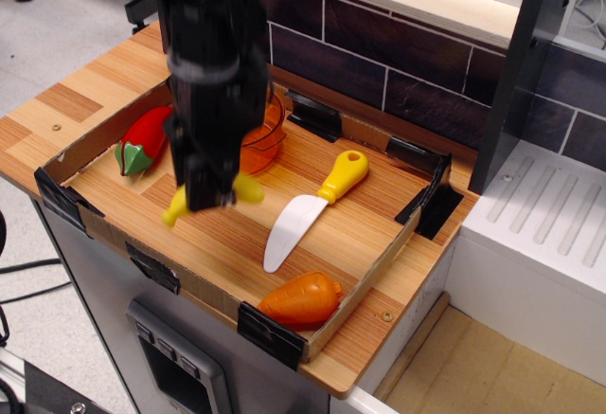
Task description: Put banana in pot
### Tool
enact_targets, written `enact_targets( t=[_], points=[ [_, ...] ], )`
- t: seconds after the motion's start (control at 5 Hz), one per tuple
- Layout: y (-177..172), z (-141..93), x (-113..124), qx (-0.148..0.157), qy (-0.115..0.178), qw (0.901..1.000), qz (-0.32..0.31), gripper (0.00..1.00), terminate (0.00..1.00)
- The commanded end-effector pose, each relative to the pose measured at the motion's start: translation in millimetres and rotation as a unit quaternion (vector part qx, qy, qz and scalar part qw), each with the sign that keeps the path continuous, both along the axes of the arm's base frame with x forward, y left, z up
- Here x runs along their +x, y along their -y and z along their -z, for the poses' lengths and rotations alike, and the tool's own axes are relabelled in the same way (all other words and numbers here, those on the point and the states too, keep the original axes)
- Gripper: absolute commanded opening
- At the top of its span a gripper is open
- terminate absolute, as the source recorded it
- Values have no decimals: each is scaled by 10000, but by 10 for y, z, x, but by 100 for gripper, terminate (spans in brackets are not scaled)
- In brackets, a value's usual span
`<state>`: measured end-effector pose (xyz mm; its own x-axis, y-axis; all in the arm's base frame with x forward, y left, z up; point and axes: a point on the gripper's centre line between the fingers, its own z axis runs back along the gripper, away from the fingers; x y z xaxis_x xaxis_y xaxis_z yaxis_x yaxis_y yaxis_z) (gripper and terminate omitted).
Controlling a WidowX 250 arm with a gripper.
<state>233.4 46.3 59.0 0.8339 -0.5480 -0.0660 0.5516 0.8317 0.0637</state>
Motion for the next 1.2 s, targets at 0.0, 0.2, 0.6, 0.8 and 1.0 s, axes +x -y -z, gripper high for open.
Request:
enact_targets(
  t=[0.0,0.2,0.6,0.8,1.0],
  points=[
    [-119,-635,406,-240,880,9935,-687,0,0],
    [-257,-583,669,-23,888,9894,-1153,0,0],
    [-478,-396,887,335,634,9804,-1838,0,0],
    [-542,-256,873,591,544,9789,-1877,0,0],
    [-572,-168,872,714,462,9774,-1935,0,0]
  ],
)
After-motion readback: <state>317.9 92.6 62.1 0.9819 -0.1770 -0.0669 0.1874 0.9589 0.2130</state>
